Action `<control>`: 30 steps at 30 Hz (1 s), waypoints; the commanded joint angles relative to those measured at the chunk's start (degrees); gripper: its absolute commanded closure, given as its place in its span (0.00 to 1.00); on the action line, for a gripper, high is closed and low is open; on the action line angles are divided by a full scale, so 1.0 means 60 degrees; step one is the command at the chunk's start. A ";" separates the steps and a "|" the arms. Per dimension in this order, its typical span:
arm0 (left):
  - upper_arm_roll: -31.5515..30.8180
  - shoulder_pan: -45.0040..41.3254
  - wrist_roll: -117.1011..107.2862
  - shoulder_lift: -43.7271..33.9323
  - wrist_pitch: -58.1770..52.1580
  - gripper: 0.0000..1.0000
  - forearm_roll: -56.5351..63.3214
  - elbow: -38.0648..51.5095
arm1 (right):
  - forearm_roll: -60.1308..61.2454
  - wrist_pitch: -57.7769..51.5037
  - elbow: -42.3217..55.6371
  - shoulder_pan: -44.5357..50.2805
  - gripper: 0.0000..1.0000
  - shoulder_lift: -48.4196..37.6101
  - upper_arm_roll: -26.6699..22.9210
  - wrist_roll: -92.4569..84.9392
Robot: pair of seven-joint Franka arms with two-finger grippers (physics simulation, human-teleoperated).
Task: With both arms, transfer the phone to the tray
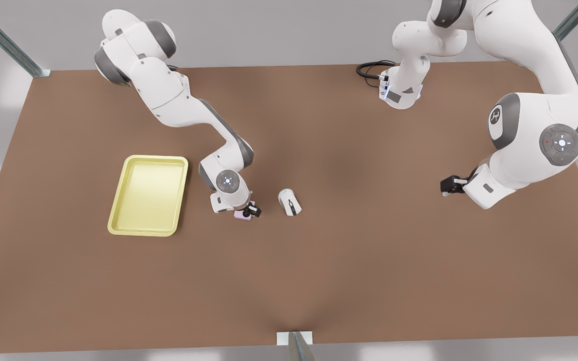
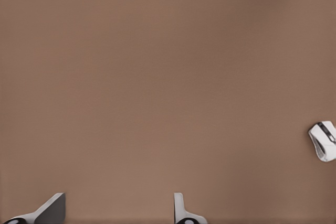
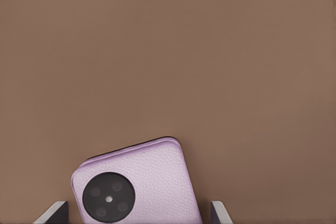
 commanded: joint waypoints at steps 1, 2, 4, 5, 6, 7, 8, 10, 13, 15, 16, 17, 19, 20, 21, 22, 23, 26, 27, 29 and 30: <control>0.0000 0.0000 0.0075 -0.0017 -0.0006 0.00 0.0006 0.0005 | -0.0077 0.0072 -0.0005 -0.0020 0.00 0.0004 0.0001 0.0612; 0.0000 0.0000 0.0075 -0.0017 -0.0006 0.00 0.0006 0.0005 | -0.0077 0.0072 0.0009 -0.0020 0.00 0.0004 0.0001 0.0612; 0.0000 0.0000 0.0075 -0.0017 -0.0006 0.00 0.0006 0.0005 | -0.0077 0.0072 -0.0005 -0.0020 0.00 0.0048 0.0001 0.0612; 0.0000 0.0000 0.0075 -0.0003 -0.0006 0.00 0.0006 -0.0010 | -0.0091 0.0072 -0.0005 -0.0020 0.00 0.0048 0.0001 0.0612; 0.0000 0.0000 0.0075 -0.0003 -0.0006 0.00 0.0006 -0.0010 | -0.0091 0.0072 0.0009 -0.0020 0.00 0.0063 0.0001 0.0612; 0.0000 0.0000 0.0075 -0.0003 -0.0006 0.00 0.0006 -0.0010 | -0.0091 0.0072 0.0009 -0.0006 0.00 0.0063 0.0001 0.0612; 0.0000 0.0000 0.0075 -0.0003 -0.0006 0.00 0.0006 -0.0010 | -0.0077 0.0130 -0.0005 -0.0006 0.00 0.0063 0.0001 0.0612; 0.0000 0.0000 0.0075 0.0012 -0.0006 0.00 0.0006 -0.0010 | -0.0091 0.0130 0.0009 -0.0006 0.00 0.0107 0.0001 0.0612; 0.0000 0.0000 0.0060 0.0026 -0.0006 0.00 0.0006 -0.0025 | -0.0091 0.0130 0.0009 0.0009 0.00 0.0121 0.0001 0.0612; 0.0000 0.0000 0.0046 0.0026 -0.0006 0.00 0.0006 -0.0025 | -0.0091 0.0145 0.0009 0.0009 0.03 0.0121 0.0001 0.0612; 0.0000 0.0000 0.0046 0.0026 -0.0006 0.00 0.0006 -0.0025 | -0.0091 0.0145 0.0009 -0.0006 0.08 0.0121 0.0001 0.0612; 0.0000 0.0000 0.0002 -0.0003 -0.0020 0.00 0.0006 -0.0025 | -0.0091 0.0145 -0.0005 -0.0006 0.11 0.0136 0.0001 0.0612; 0.0000 0.0000 0.0016 0.0012 -0.0050 0.00 0.0020 -0.0025 | -0.0091 0.0145 -0.0005 -0.0006 0.15 0.0136 0.0001 0.0568; 0.0000 0.0000 0.0016 0.0026 -0.0050 0.00 0.0006 -0.0025 | -0.0091 0.0145 -0.0005 -0.0006 0.16 0.0136 0.0001 0.0524; 0.0000 0.0000 0.0016 0.0026 -0.0050 0.00 0.0006 -0.0025 | -0.0091 0.0130 -0.0005 -0.0006 0.16 0.0121 0.0001 0.0524; 0.0000 0.0000 0.0016 0.0026 -0.0050 0.00 0.0006 -0.0025 | -0.0091 0.0130 -0.0005 -0.0006 0.16 0.0121 0.0001 0.0524; 0.0000 0.0000 0.0016 0.0041 -0.0050 0.00 0.0006 -0.0025 | -0.0091 0.0130 -0.0005 -0.0006 0.19 0.0121 0.0001 0.0524; 0.0015 0.0015 0.0031 0.0056 -0.0050 0.00 0.0006 -0.0025 | -0.0091 0.0101 -0.0005 -0.0020 0.19 0.0063 0.0001 0.0465; 0.0015 0.0015 0.0031 0.0056 -0.0050 0.00 0.0006 -0.0025 | -0.0091 0.0072 -0.0005 -0.0035 0.20 0.0019 0.0001 0.0465; 0.0015 0.0015 0.0046 0.0070 -0.0050 0.00 0.0006 -0.0025 | -0.0091 0.0057 -0.0005 -0.0035 0.20 0.0004 0.0001 0.0436; 0.0015 0.0015 0.0046 0.0056 -0.0050 0.00 0.0006 -0.0010 | -0.0091 -0.0016 -0.0005 -0.0035 0.20 -0.0128 0.0015 0.0378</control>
